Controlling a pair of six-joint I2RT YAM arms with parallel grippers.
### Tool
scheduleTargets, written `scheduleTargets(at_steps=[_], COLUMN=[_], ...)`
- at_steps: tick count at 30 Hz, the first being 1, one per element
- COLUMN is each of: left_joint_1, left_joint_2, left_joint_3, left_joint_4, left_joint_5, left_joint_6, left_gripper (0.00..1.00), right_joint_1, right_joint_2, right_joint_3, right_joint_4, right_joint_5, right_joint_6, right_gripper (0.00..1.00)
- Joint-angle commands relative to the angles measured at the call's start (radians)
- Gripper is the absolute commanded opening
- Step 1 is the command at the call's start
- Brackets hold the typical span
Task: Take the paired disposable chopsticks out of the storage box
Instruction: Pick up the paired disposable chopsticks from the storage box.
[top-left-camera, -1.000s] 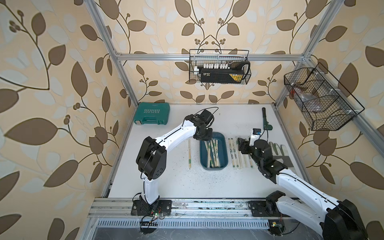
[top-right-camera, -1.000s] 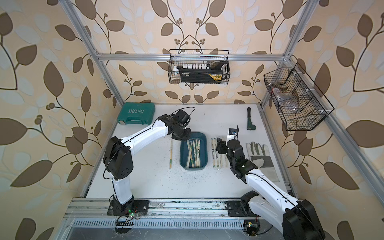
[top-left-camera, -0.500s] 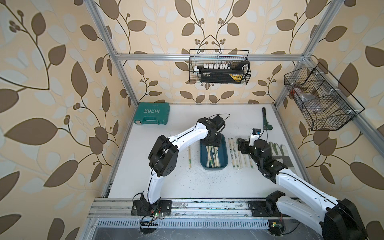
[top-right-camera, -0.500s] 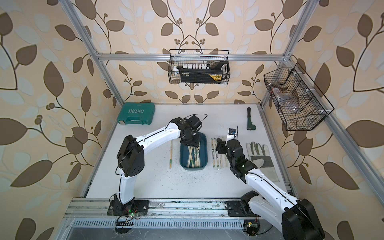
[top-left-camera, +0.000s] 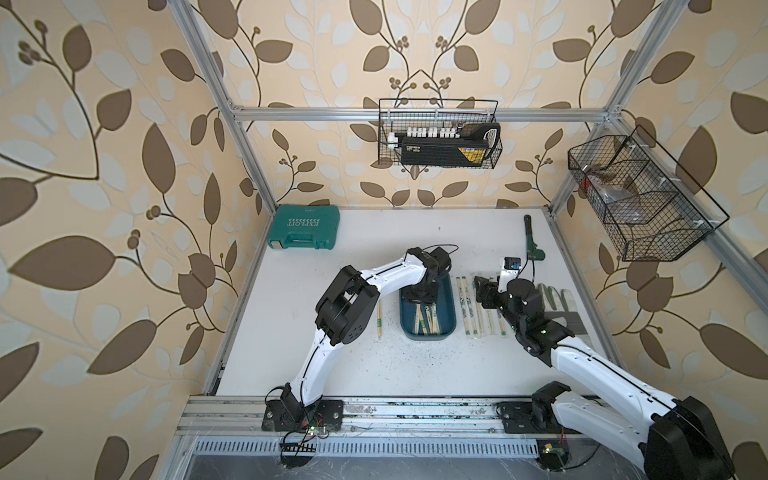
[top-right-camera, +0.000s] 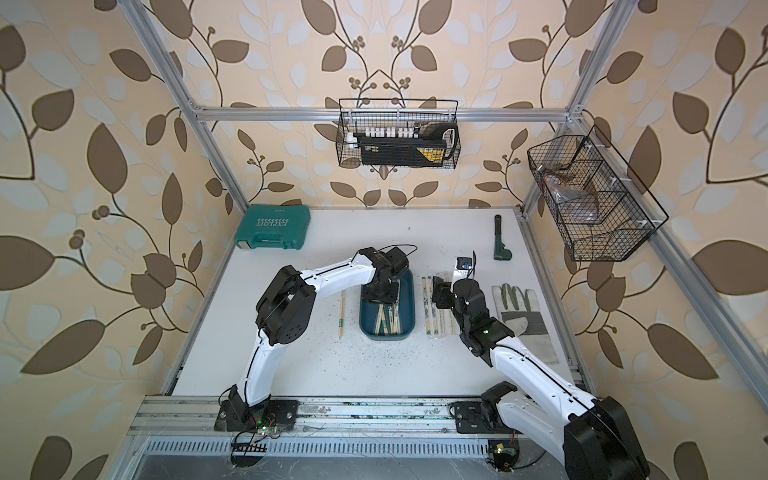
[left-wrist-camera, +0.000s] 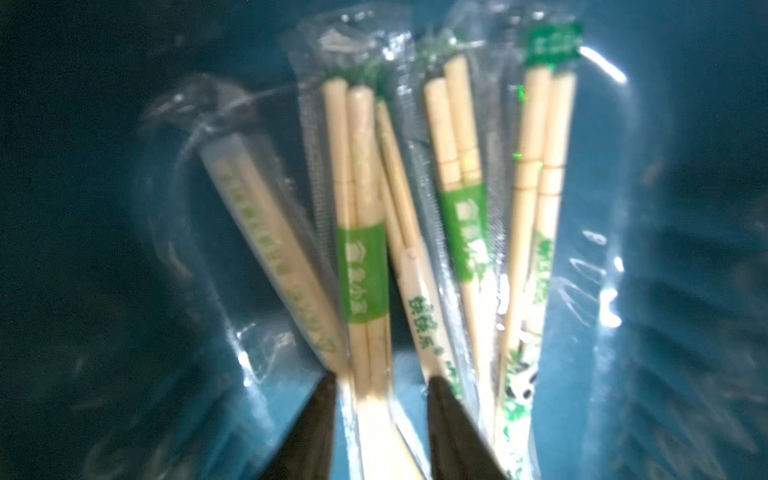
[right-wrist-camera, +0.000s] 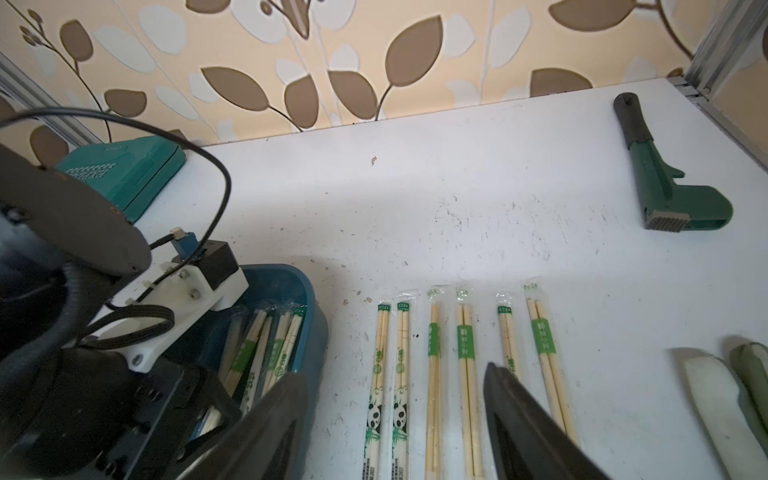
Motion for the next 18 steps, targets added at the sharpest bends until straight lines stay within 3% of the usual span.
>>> scheduleTargets(at_steps=[1,7,12,18], left_joint_1=[0.008,0.009,0.008,0.007], left_joint_2=[0.011,0.011,-0.020,-0.053], left_joint_3=[0.005,0.003,0.011,0.016], left_joint_4=[0.002,0.002,-0.024,-0.036], left_joint_5=[-0.036,-0.048,-0.072,-0.081], left_joint_6=[-0.008,-0.008,-0.004,0.000], left_gripper=[0.33,0.25,0.24,0.37], right_joint_1=[-0.002,-0.002,-0.002,-0.002], right_joint_2=[0.002,0.005,0.007,0.012], right_joint_3=[0.023,0.024,0.021,0.023], right_joint_4=[-0.002,-0.003,-0.001,0.002], right_joint_5=[-0.010,-0.009,-0.012,-0.015], right_joint_6=[-0.008,-0.008,-0.009,-0.006], right_gripper=[0.70,0.70,0.70,0.70])
